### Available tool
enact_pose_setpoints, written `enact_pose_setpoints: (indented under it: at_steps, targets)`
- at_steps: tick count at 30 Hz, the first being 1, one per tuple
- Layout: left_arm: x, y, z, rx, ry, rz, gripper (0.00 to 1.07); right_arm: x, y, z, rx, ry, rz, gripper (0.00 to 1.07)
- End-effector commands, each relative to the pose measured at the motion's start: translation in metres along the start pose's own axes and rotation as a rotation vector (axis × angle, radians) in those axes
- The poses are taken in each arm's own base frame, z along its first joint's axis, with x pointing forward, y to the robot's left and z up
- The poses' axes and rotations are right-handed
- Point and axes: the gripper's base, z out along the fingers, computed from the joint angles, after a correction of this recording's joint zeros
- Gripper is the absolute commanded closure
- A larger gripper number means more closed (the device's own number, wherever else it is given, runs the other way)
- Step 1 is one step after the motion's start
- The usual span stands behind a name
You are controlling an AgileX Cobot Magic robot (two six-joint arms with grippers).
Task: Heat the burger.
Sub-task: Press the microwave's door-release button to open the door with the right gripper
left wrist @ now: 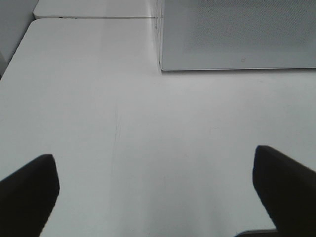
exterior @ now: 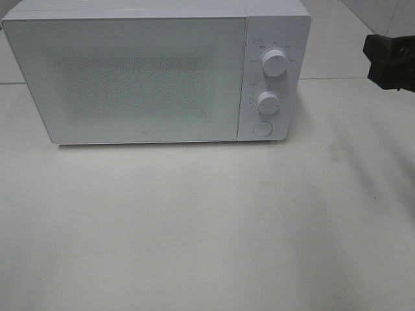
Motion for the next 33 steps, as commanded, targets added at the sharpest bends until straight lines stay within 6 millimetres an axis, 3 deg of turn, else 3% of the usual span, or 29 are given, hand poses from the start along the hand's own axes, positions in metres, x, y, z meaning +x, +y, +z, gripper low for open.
enact_pose_setpoints:
  at_steps: [1, 8, 16, 24, 33]
  targets:
    - [0.0, 0.0, 0.0, -0.002, -0.016, -0.002, 0.07, 0.007, -0.003, 0.002, 0.027, -0.031, 0.005, 0.32]
    - [0.0, 0.0, 0.0, -0.002, -0.016, -0.002, 0.07, 0.025, -0.009, 0.003, 0.096, -0.045, 0.062, 0.32]
    - [0.0, 0.0, 0.0, -0.002, -0.016, -0.002, 0.07, 0.056, 0.025, 0.015, 0.024, -0.001, -0.016, 0.32]
    - [0.0, 0.0, 0.0, -0.002, -0.016, -0.002, 0.07, 0.064, 0.05, 0.014, 0.014, 0.001, -0.035, 0.32]
    - [0.0, 0.0, 0.0, -0.002, -0.016, -0.002, 0.07, 0.066, 0.065, 0.009, -0.013, 0.006, -0.052, 0.32]
